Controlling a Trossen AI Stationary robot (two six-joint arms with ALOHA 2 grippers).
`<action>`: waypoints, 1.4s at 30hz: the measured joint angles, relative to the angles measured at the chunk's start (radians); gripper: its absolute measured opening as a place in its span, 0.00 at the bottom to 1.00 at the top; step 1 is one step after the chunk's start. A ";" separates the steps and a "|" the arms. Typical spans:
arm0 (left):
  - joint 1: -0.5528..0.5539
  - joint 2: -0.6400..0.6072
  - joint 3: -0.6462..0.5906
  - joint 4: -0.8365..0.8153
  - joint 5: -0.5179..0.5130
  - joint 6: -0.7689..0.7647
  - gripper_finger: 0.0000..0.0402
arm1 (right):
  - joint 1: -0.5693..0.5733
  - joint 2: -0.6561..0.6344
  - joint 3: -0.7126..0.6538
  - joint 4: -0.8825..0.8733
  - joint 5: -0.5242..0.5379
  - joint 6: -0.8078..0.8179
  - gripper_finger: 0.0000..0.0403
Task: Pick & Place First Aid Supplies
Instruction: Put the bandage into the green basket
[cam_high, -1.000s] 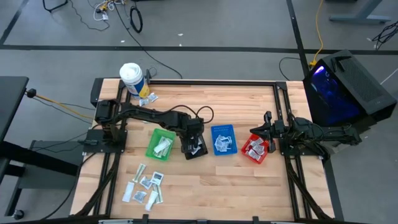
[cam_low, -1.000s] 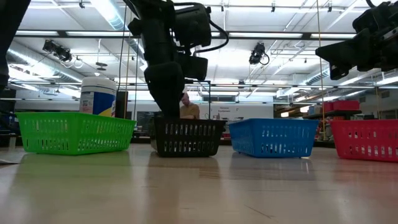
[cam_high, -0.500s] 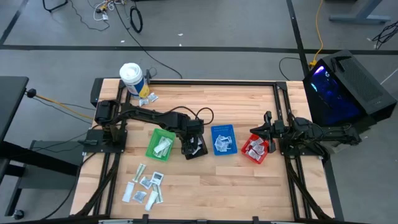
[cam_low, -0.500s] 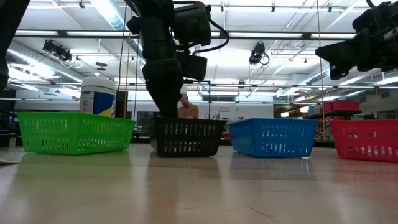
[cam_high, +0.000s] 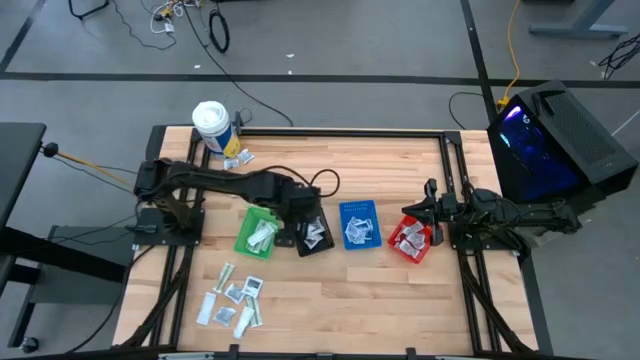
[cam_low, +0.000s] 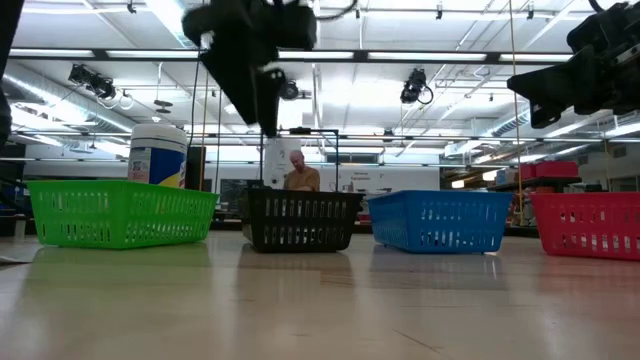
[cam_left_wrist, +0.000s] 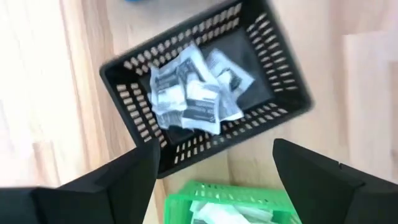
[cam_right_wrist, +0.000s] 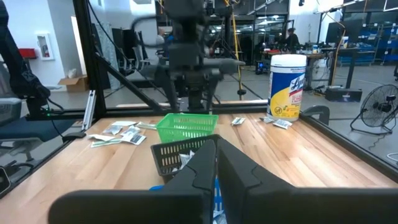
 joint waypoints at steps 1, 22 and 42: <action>-0.009 -0.014 0.000 0.001 -0.001 0.010 0.80 | 0.000 0.000 0.000 0.000 0.000 0.000 0.06; -0.301 -0.051 0.000 -0.129 0.090 0.612 0.80 | 0.000 0.000 0.000 -0.001 0.000 0.000 0.06; -0.739 -0.046 0.000 -0.089 0.080 0.562 0.80 | 0.000 0.000 0.000 0.000 0.000 0.000 0.06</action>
